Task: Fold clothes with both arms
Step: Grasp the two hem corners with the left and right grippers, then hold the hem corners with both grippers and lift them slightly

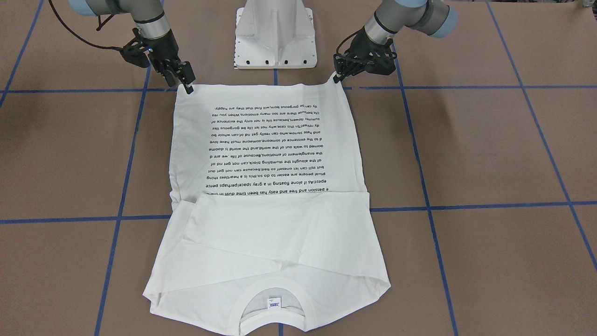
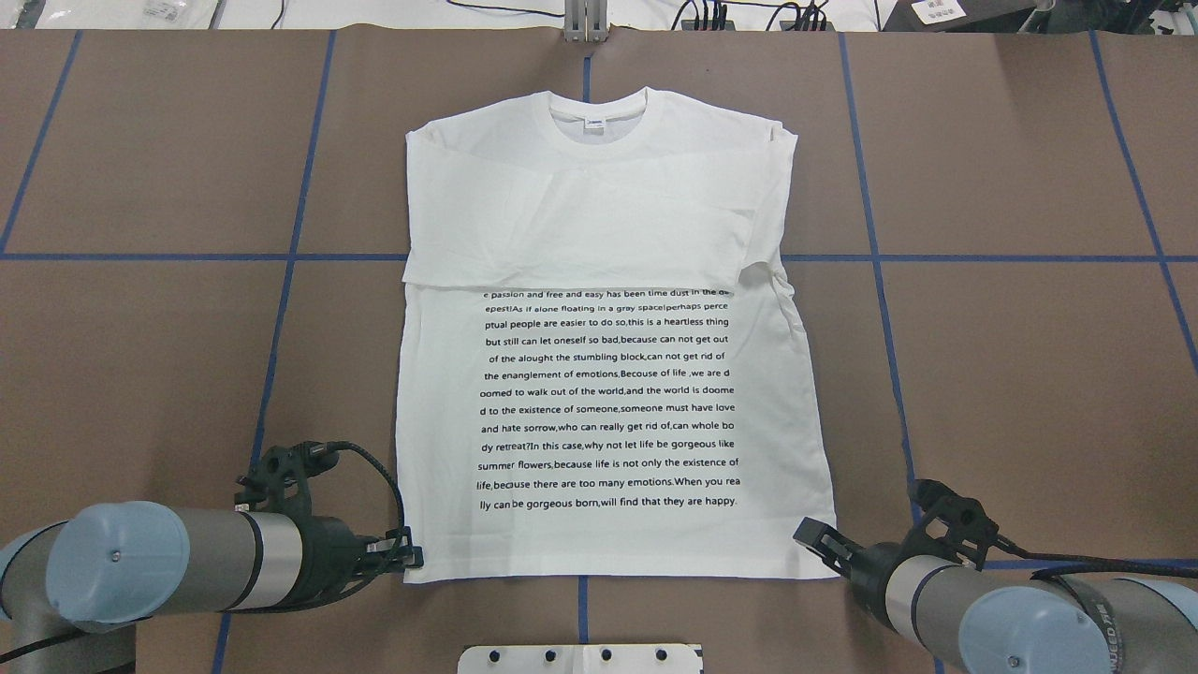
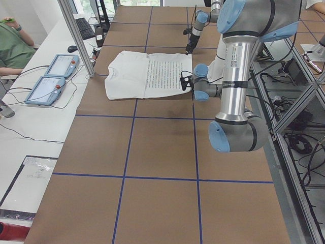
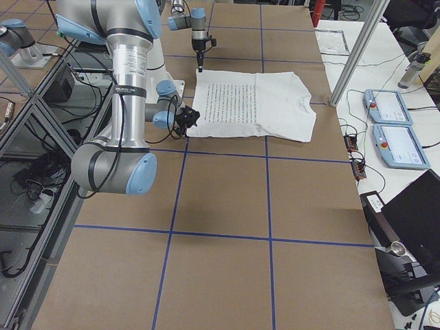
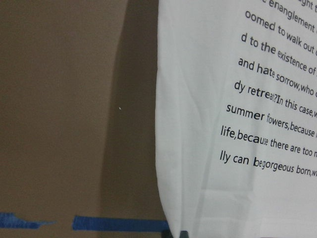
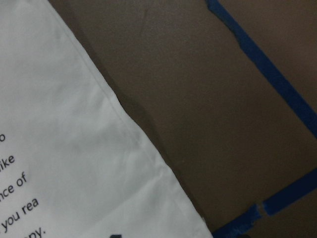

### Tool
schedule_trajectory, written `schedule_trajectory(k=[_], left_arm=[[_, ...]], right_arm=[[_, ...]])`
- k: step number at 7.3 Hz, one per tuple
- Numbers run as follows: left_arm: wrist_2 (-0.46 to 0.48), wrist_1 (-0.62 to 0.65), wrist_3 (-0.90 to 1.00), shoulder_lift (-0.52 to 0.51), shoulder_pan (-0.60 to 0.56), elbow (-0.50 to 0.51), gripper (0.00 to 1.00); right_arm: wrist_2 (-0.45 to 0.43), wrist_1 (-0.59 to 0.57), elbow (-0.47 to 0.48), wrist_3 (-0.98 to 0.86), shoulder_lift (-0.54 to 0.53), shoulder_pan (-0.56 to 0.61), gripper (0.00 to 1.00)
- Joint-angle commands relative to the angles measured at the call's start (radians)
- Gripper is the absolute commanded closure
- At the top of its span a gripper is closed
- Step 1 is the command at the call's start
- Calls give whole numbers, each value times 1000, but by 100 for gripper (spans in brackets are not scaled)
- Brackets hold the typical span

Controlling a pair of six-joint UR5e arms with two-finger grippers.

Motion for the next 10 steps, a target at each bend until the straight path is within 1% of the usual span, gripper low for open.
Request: schedule_trajectory(k=[1, 7, 8, 9, 10], left_arm=[[1, 0, 1, 2, -1, 0, 100], [1, -2, 0, 3, -1, 0, 100], [3, -2, 0, 5, -1, 0, 100], [3, -2, -2, 5, -1, -2, 100], [3, -2, -2, 5, -1, -6, 100]], right_arm=[[-8, -15, 0, 5, 1, -18, 18], [-29, -16, -13, 5, 1, -45, 18], [-31, -16, -13, 7, 1, -47, 22], [-31, -16, -13, 13, 4, -47, 47], [-40, -16, -13, 48, 6, -50, 99]])
